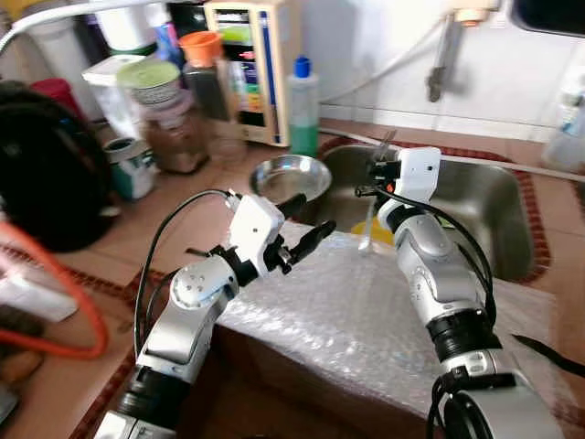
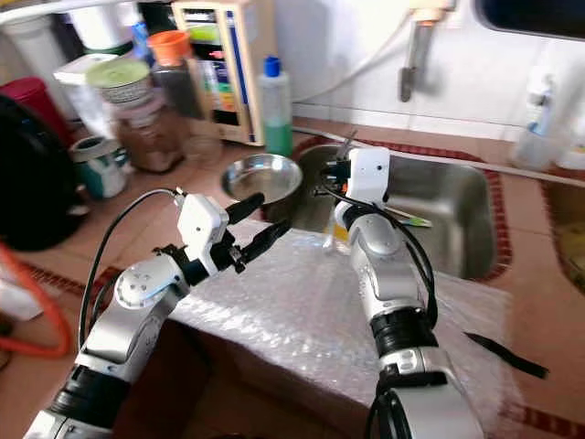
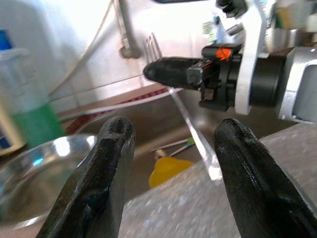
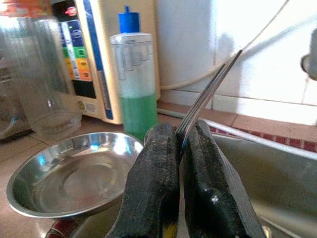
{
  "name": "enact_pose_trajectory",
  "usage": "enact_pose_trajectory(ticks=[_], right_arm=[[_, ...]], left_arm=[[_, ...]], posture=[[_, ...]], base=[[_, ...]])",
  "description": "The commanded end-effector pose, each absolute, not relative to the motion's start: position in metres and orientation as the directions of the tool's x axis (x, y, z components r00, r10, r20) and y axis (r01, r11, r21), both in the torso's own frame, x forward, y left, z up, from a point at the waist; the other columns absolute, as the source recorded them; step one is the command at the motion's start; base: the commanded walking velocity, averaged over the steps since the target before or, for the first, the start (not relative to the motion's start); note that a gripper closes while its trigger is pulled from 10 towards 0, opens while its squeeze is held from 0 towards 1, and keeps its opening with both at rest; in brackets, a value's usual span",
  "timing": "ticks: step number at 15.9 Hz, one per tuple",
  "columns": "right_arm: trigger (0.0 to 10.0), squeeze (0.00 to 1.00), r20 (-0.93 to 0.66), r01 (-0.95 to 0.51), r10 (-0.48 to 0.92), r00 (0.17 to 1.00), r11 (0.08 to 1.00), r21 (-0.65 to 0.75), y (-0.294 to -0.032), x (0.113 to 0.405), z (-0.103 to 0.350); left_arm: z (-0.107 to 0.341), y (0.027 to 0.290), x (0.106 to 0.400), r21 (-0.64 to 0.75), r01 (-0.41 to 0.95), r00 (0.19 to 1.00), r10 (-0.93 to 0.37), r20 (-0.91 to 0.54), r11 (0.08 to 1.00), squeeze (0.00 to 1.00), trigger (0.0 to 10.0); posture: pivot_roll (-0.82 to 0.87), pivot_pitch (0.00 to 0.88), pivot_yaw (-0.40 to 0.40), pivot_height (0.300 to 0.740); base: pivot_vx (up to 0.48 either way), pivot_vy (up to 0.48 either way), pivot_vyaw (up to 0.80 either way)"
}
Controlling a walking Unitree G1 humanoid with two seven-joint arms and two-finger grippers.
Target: Kitchen organization
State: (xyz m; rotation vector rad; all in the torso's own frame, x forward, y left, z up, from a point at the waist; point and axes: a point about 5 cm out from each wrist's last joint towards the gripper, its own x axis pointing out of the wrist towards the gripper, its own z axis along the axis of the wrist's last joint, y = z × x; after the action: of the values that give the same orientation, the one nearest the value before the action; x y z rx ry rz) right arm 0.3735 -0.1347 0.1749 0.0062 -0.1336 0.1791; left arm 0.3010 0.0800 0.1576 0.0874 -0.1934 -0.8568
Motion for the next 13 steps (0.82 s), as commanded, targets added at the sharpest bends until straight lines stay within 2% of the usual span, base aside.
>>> enact_pose_trajectory(ticks=[1, 3, 7, 10, 12, 13], right_arm=[[0.0, 0.0, 0.165, -0.096, 0.106, 0.981, 0.993, -0.064, -0.154, 0.38, 0.184], [0.0, 0.0, 0.152, -0.084, 0.093, 0.984, 0.994, -0.069, -0.156, 0.382, 0.179], [0.0, 0.0, 0.207, -0.014, 0.05, 0.977, 0.985, -0.17, -0.167, 0.386, 0.182], [0.0, 0.0, 0.286, 0.046, -0.055, 0.957, 0.998, 0.037, -0.183, 0.389, 0.201], [0.0, 0.0, 0.323, 0.065, -0.072, 0.944, 0.997, 0.032, -0.186, 0.39, 0.208], [0.0, 0.0, 0.351, 0.092, -0.075, 0.933, 0.995, -0.034, -0.186, 0.389, 0.212]], left_arm=[[0.159, 0.083, 0.299, 0.173, 0.734, 0.646, -0.754, 0.122, 0.657, 1.0, 10.0], [0.158, 0.084, 0.298, 0.172, 0.731, 0.65, -0.75, 0.117, 0.66, 1.0, 10.0], [0.157, 0.085, 0.298, 0.176, 0.724, 0.659, -0.744, 0.107, 0.667, 1.0, 10.0], [0.156, 0.085, 0.297, 0.155, 0.711, 0.676, -0.728, 0.117, 0.686, 1.0, 10.0], [0.155, 0.085, 0.298, 0.166, 0.683, 0.705, -0.702, 0.102, 0.711, 1.0, 10.0], [0.156, 0.084, 0.3, 0.164, 0.677, 0.711, -0.695, 0.103, 0.717, 0.64, 10.0]], posture=[[0.11, 0.009, 0.096, 0.74], [0.12, 0.01, 0.093, 0.74], [0.12, 0.013, 0.091, 0.74], [0.12, 0.013, 0.091, 0.74], [0.11, 0.015, 0.092, 0.74], [0.11, 0.016, 0.092, 0.74]], base=[[0.0, 0.0, 0.0], [0.0, 0.0, 0.0], [0.0, 0.0, 0.0], [0.0, 0.0, 0.0], [0.0, 0.0, 0.0], [0.0, 0.0, 0.0]])
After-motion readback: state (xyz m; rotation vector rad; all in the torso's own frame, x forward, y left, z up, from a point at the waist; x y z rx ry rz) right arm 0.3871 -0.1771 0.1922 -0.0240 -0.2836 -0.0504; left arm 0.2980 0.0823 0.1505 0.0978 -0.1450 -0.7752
